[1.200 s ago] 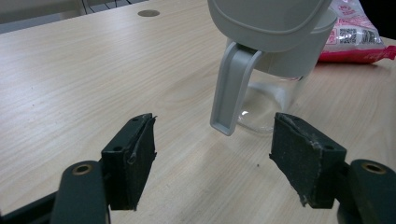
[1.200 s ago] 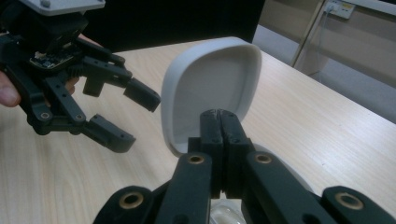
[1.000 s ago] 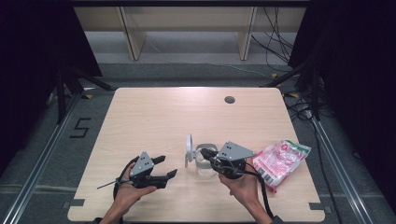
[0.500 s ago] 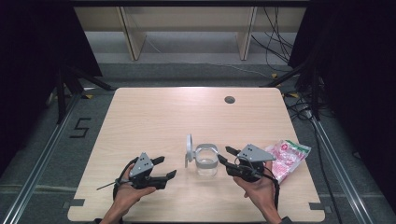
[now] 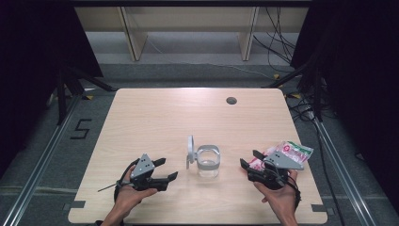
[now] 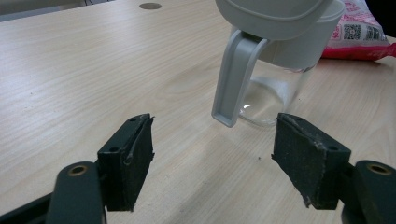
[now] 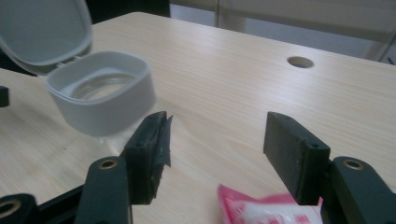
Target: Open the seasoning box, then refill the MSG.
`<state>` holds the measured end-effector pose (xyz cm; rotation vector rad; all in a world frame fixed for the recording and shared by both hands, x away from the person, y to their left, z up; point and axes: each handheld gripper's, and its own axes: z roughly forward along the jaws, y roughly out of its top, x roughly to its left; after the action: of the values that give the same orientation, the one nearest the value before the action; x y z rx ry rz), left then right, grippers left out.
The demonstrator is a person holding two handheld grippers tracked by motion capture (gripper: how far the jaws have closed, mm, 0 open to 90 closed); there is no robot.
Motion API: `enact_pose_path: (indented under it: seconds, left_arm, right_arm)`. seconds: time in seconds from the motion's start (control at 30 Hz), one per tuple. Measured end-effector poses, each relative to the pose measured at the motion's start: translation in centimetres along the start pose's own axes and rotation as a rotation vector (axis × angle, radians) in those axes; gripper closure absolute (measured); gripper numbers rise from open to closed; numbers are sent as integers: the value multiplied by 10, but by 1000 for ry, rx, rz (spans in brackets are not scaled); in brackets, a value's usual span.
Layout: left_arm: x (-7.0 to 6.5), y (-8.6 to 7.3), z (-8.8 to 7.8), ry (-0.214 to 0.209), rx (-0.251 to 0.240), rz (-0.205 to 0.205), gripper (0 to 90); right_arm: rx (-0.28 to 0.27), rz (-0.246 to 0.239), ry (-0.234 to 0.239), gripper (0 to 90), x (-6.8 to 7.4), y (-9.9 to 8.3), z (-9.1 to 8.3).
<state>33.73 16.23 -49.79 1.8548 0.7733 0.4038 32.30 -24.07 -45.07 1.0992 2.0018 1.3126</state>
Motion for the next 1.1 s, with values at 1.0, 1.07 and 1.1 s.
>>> enact_pose_path:
  seconds: [1.0,1.07,1.1]
  left_arm:
    - [-2,0,3,-19,-9,-14,278]
    - [-2,0,2,-16,-3,-10,278]
    - [-3,0,3,-20,-10,-12,277]
  right_arm:
    - [15,170,-141,195,-31,-29,-34]
    - [20,138,-144,194,-36,-30,-36]
    - [25,131,-155,194,-36,-30,-37]
